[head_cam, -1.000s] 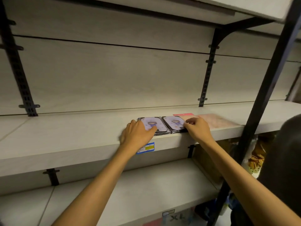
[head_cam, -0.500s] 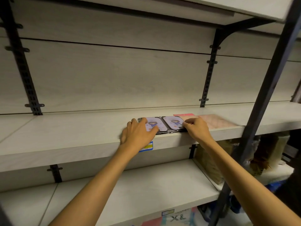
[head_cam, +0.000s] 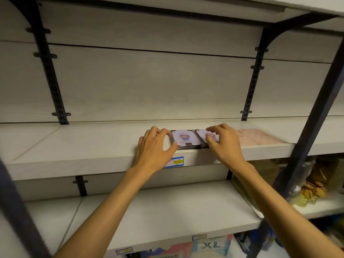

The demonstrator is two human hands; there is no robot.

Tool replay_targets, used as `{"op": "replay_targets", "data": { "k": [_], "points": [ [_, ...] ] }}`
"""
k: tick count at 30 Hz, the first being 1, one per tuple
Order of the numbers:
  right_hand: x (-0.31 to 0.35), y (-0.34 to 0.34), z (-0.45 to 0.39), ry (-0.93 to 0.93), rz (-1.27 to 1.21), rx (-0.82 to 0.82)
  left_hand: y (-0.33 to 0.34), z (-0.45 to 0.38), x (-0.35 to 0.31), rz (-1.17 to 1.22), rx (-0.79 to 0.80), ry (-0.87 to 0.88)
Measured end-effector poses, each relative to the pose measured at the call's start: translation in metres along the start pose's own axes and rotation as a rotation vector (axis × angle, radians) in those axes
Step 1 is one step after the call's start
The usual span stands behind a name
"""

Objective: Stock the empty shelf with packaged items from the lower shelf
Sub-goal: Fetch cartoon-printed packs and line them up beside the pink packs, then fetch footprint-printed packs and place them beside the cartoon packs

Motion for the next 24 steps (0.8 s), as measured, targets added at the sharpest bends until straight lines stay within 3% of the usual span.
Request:
{"op": "replay_targets", "data": {
  "k": [7,14,24],
  "points": [
    [0.117,0.047,0.037,-0.195,-0.285,0.096,-0.058,0.054,0.060,0.049,0.043,-0.027],
    [0.240,0.103,0.082,-0.306,-0.350,0.206,-0.133,0.116,0.147,0.026,0.030,-0.081],
    [0.432,0.206,0.175,-0.363,-0.389,0.399,-0.241,0.228,0.320,0.004,0.101,-0.206]
  ]
}}
Point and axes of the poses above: each hand's wrist, its own z-axis away from the middle knuckle, its own y-axis out of the palm, x = y × z, the point moved 7 cm from there along -z, towards the middle knuckle, and after that the axes turned 2 degrees about -y, right-handed, at the moved point
